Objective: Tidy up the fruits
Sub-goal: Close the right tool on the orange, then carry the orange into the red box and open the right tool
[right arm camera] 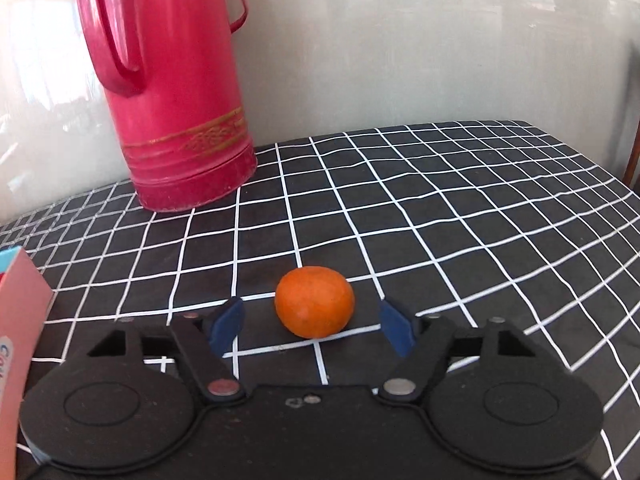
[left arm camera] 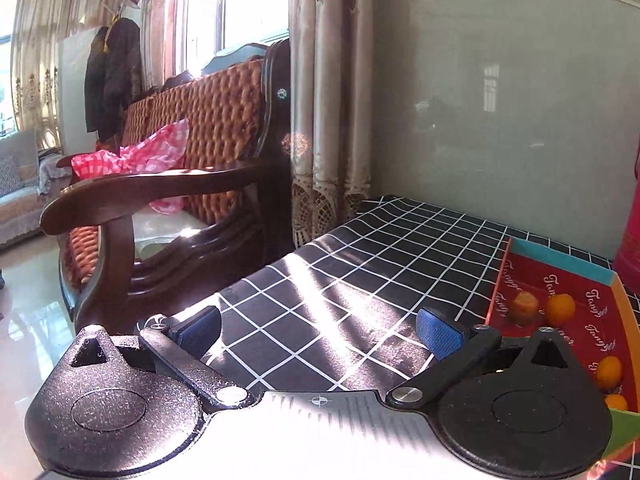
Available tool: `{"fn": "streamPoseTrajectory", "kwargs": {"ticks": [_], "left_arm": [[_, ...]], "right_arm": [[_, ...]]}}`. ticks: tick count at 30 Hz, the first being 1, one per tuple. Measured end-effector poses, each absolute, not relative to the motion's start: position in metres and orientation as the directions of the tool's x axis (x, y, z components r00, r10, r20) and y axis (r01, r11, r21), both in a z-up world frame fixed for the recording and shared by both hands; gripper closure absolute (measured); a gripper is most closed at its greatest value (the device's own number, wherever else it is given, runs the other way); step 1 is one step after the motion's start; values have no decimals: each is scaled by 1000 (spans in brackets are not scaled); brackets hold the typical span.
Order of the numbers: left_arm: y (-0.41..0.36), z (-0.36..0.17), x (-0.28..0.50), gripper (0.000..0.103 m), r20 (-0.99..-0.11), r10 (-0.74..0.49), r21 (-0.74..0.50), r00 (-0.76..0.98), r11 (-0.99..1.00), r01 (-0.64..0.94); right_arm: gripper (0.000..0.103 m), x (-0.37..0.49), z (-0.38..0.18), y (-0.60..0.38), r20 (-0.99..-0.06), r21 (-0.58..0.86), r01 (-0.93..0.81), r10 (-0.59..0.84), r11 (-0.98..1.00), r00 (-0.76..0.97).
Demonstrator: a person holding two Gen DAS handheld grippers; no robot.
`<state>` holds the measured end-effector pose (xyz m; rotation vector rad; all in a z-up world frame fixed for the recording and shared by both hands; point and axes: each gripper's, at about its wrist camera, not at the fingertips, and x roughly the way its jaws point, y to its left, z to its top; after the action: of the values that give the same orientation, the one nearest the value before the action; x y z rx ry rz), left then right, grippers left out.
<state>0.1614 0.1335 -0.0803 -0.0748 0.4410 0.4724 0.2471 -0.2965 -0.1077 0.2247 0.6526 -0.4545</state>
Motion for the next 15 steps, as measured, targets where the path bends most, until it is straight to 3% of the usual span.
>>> {"fn": "streamPoseTrajectory", "kwargs": {"ticks": [3, 9, 15], "left_arm": [[138, -81, 161, 0, -436, 431, 28, 790, 884, -467], [146, -82, 159, 0, -444, 444, 23, 778, 874, -486], [155, -83, 157, 0, -460, 447, 3, 767, 865, -502]], "right_arm": [[68, 251, -110, -295, -623, 27, 485, -365, 874, 692], [70, 249, -107, -284, -601, 25, 434, -333, 901, 726], [70, 229, -85, -227, -491, 14, 223, -188, 975, 851]]}}
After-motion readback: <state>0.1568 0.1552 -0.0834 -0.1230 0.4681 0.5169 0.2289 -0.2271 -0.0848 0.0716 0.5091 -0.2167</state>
